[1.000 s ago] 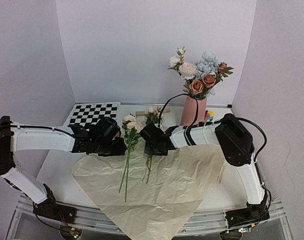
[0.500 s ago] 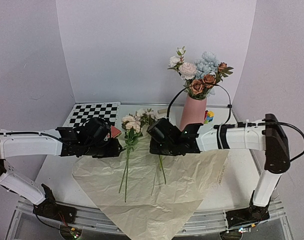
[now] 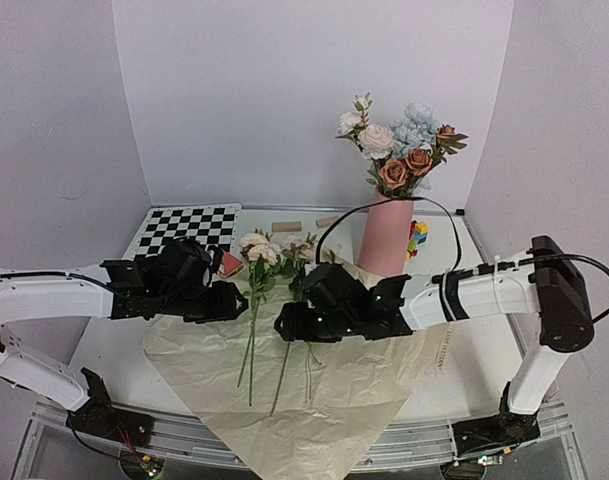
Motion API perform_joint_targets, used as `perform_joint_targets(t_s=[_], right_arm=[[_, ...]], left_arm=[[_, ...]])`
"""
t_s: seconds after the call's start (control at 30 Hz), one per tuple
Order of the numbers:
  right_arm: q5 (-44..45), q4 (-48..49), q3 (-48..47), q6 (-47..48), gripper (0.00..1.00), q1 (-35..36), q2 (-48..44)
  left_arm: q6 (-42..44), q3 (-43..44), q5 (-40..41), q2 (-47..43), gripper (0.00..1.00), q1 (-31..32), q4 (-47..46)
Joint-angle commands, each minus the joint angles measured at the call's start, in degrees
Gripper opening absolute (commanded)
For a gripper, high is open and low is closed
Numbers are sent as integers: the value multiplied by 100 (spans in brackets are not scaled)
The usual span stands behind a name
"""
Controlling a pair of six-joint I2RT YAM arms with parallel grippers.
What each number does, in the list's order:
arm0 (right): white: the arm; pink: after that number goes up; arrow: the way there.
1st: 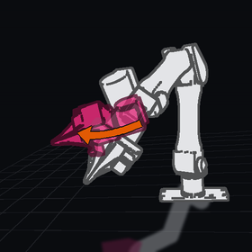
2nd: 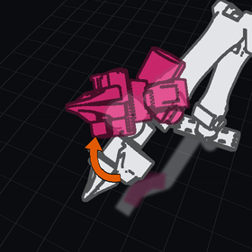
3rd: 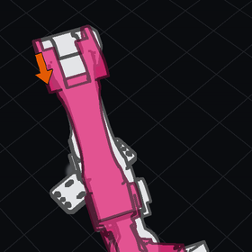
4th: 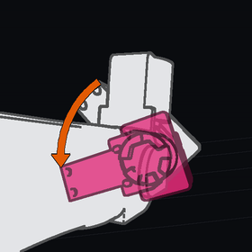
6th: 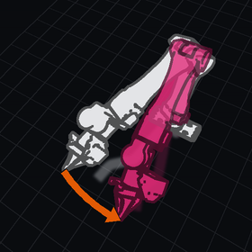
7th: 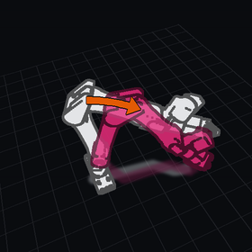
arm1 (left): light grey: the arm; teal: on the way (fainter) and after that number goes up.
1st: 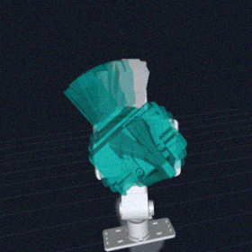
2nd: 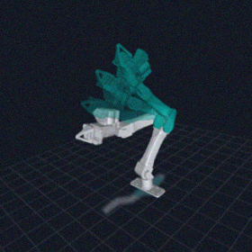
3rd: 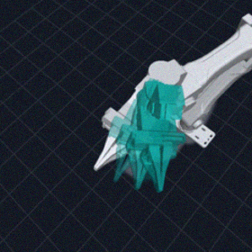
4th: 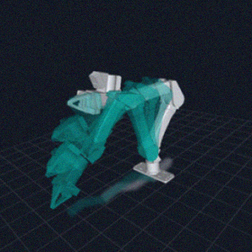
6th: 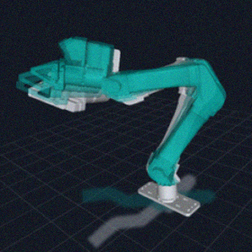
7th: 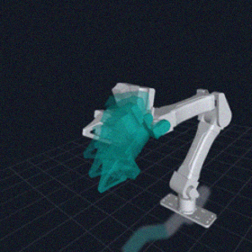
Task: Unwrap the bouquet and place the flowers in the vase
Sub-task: Adjust the fake flower with the wrapping paper, then pick up the fake flower from the wrapping paper.
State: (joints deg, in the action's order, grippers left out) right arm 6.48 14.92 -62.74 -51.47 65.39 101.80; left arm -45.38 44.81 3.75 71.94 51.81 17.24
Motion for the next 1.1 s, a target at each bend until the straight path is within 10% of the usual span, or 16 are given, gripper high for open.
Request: perform_joint_targets(t_s=[0.0,1.07], right_arm=[[-158,433,66,310,62,0,-283],[1776,-2178,-1991,108,59,-1526,2253]], left_arm=[[-149,-199,-556,-97,53,52,-461],[-174,-235,-427,-171,51,303,-520]])
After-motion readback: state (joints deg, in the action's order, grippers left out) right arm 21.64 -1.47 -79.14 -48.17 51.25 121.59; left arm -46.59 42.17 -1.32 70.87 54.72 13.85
